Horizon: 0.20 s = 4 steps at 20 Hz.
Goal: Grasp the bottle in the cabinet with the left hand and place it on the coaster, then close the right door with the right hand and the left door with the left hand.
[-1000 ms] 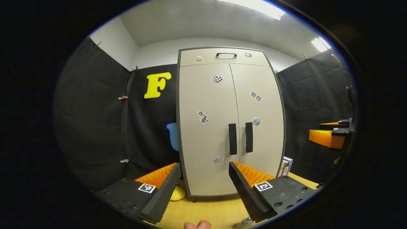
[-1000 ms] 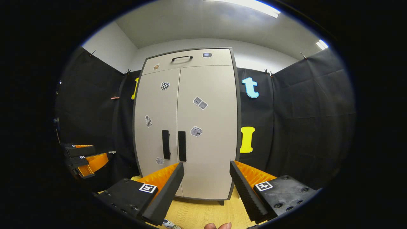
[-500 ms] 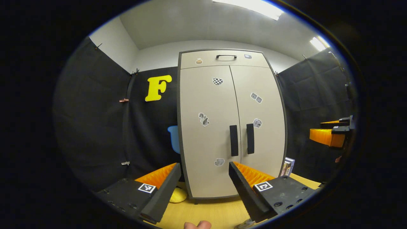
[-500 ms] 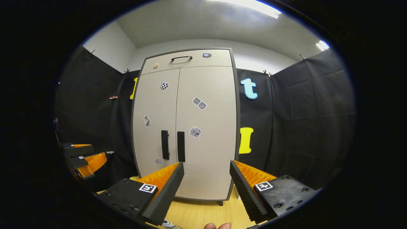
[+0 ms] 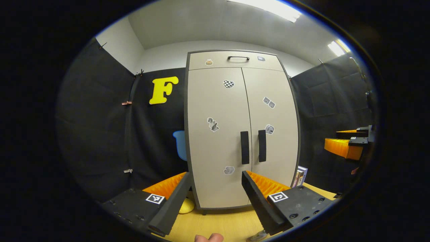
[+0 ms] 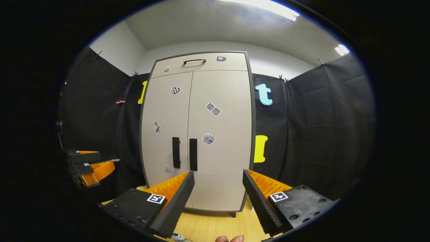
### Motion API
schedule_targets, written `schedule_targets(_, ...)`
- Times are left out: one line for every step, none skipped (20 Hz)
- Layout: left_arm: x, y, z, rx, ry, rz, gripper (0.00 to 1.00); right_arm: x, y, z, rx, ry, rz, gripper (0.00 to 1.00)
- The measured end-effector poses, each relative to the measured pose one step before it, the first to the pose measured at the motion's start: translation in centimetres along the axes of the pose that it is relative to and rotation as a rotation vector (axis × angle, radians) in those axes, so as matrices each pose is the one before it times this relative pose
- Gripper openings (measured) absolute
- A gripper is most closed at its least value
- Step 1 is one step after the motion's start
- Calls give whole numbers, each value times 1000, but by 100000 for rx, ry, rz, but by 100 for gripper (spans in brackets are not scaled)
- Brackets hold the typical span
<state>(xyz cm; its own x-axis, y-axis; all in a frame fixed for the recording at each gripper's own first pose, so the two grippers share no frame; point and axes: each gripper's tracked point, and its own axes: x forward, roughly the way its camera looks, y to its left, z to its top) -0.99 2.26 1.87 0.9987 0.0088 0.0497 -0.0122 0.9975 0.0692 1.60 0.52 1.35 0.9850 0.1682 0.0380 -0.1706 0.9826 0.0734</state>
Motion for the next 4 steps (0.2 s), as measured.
schedule_targets(-32,-280,52,411,-138,-1478,96,44,275,-80,-96,231,382,96)
schedule_targets(-92,141,-86,384,52,-30,96,14,171,-71,-221,256,135,96)
schedule_targets(-30,188,-34,-192,-63,421,96,-30,124,-18,-114,-39,5,96)
schedule_targets(-65,-69,-149,-944,326,-382,96,-22,101,51,92,-253,-86,96)
